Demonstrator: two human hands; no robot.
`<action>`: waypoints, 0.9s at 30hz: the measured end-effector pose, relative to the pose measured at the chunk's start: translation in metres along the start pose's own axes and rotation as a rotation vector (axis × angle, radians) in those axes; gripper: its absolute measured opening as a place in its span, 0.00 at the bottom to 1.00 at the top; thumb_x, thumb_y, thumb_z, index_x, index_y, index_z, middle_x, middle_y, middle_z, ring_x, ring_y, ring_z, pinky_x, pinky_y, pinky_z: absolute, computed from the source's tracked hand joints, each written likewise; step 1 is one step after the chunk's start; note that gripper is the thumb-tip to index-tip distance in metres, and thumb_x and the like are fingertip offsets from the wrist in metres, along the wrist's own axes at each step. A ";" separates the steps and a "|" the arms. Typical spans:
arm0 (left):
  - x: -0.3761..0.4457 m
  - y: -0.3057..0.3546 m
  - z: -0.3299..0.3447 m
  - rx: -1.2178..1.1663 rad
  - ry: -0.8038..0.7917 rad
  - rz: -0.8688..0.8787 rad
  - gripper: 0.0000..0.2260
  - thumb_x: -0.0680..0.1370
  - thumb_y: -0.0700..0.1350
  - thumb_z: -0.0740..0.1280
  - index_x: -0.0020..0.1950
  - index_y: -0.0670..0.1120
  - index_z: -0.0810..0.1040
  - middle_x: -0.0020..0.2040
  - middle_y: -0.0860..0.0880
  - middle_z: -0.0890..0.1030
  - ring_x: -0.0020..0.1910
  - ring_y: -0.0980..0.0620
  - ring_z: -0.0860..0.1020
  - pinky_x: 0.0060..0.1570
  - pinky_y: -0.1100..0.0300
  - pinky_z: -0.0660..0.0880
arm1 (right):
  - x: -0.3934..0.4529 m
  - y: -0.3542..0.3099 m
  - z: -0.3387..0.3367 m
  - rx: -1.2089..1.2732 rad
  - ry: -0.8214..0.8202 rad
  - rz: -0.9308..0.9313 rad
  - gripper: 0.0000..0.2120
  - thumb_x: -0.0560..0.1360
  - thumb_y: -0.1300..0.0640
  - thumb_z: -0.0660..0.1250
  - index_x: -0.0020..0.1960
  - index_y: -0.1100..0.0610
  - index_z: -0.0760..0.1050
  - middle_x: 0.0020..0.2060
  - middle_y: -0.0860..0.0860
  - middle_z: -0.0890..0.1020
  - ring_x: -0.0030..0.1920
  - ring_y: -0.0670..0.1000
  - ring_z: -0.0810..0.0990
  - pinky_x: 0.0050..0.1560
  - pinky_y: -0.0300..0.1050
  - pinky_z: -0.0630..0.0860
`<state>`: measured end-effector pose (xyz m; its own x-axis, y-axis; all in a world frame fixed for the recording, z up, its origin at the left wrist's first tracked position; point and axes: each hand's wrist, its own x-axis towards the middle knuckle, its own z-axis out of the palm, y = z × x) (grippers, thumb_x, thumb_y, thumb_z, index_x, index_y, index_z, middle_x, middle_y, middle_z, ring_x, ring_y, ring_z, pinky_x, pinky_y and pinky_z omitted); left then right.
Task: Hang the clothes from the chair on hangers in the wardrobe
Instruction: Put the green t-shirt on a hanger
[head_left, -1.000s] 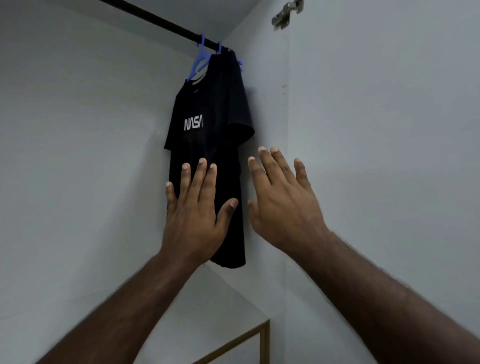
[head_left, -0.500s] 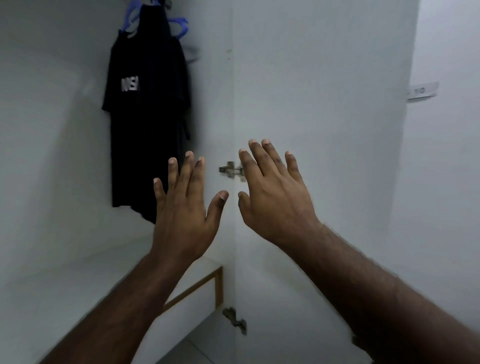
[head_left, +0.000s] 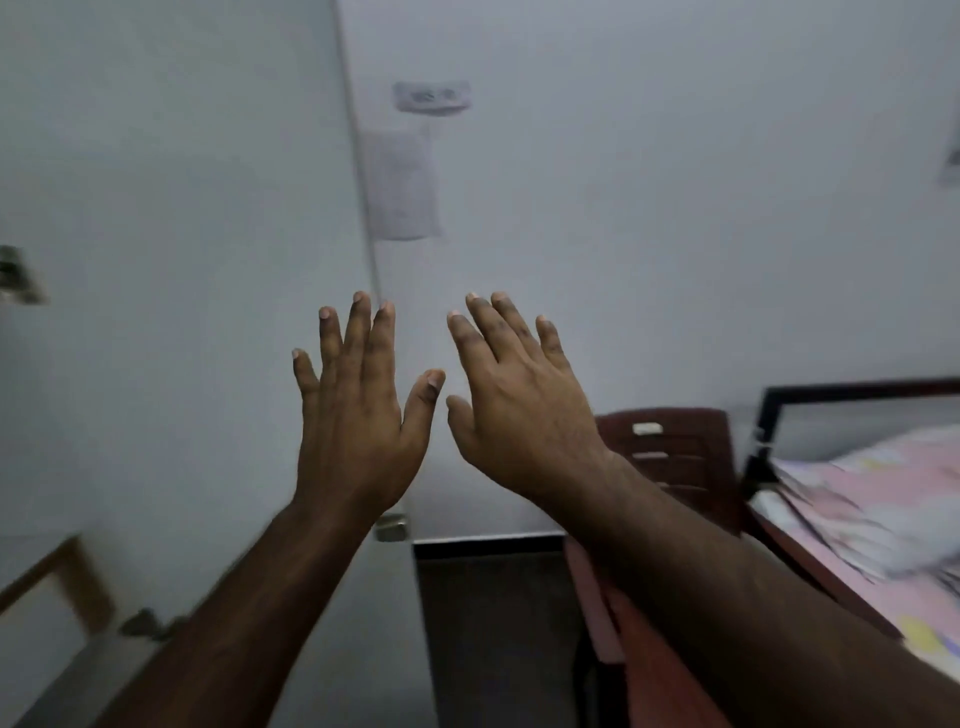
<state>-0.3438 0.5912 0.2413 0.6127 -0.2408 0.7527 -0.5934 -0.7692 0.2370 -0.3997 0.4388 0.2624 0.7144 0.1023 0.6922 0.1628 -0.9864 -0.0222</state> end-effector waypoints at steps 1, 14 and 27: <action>0.000 0.018 0.019 -0.038 -0.021 0.026 0.34 0.80 0.66 0.45 0.83 0.51 0.46 0.83 0.52 0.43 0.80 0.53 0.35 0.78 0.43 0.38 | -0.012 0.021 -0.002 -0.018 -0.008 0.037 0.33 0.79 0.50 0.61 0.80 0.56 0.53 0.80 0.56 0.54 0.81 0.56 0.47 0.78 0.63 0.50; -0.035 0.286 0.249 -0.368 -0.322 0.258 0.34 0.80 0.63 0.50 0.83 0.48 0.52 0.83 0.50 0.48 0.81 0.52 0.39 0.78 0.41 0.42 | -0.191 0.297 -0.040 -0.171 -0.095 0.450 0.32 0.74 0.52 0.64 0.76 0.58 0.64 0.77 0.57 0.64 0.79 0.58 0.57 0.75 0.66 0.57; -0.083 0.516 0.389 -0.627 -0.581 0.610 0.35 0.80 0.66 0.48 0.82 0.46 0.55 0.82 0.47 0.53 0.82 0.46 0.45 0.77 0.42 0.43 | -0.352 0.457 -0.102 -0.441 -0.192 0.949 0.32 0.74 0.51 0.61 0.76 0.59 0.63 0.77 0.57 0.63 0.78 0.59 0.58 0.74 0.66 0.59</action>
<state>-0.4978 -0.0159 0.0623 0.1766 -0.8592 0.4802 -0.9480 -0.0173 0.3178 -0.6458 -0.0609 0.0820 0.5208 -0.7529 0.4022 -0.7509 -0.6282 -0.2037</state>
